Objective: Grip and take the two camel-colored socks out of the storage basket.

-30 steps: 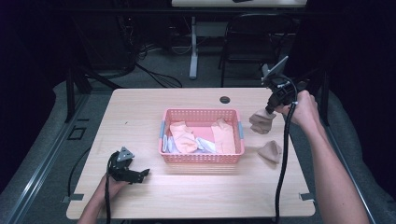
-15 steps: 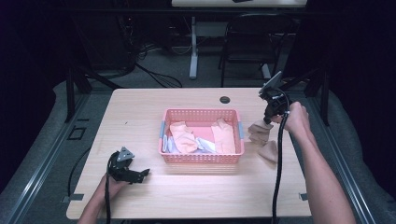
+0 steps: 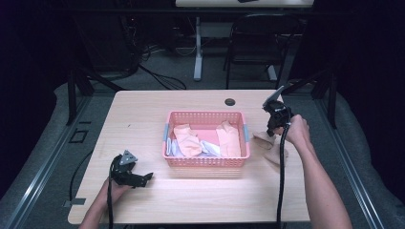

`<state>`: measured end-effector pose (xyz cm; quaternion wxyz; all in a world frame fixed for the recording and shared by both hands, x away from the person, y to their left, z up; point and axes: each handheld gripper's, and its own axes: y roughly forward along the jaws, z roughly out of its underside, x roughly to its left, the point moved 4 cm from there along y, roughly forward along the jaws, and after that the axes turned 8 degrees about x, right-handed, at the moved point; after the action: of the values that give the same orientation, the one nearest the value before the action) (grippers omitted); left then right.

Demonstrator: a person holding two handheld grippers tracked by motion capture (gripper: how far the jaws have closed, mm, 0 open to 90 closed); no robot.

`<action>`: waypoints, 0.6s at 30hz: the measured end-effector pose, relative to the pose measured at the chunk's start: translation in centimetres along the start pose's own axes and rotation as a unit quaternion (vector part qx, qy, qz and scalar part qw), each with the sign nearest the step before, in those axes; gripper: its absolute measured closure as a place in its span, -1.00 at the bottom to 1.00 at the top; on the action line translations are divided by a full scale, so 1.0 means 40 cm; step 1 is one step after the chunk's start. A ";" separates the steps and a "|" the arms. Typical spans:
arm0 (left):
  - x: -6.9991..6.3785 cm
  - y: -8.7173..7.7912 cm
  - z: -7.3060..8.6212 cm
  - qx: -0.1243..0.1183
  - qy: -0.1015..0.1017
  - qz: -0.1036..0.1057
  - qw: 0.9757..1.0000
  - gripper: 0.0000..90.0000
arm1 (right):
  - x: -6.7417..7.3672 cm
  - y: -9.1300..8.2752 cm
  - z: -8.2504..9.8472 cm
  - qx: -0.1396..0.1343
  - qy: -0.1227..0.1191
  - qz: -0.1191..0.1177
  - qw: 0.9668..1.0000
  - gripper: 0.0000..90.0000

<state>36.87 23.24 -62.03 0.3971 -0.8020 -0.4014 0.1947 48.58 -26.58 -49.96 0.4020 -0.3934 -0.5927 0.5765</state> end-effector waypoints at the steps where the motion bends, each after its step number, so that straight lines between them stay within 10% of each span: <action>1: 0.000 0.000 0.000 0.000 0.000 0.000 1.000 -0.99 | 0.000 0.006 0.001 0.002 -0.002 -0.001 1.000 0.97; 14: 0.000 0.000 0.000 0.000 0.000 0.000 1.000 -0.99 | -0.008 0.077 0.027 0.019 0.000 -0.023 1.000 0.94; 18: 0.000 0.000 0.000 0.000 0.000 0.000 1.000 -0.99 | -0.006 0.078 0.035 0.013 -0.006 -0.034 0.999 0.64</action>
<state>36.87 23.24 -62.03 0.3971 -0.8020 -0.4015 0.1947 47.38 -27.24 -53.10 0.4229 -0.3647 -0.6004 0.5724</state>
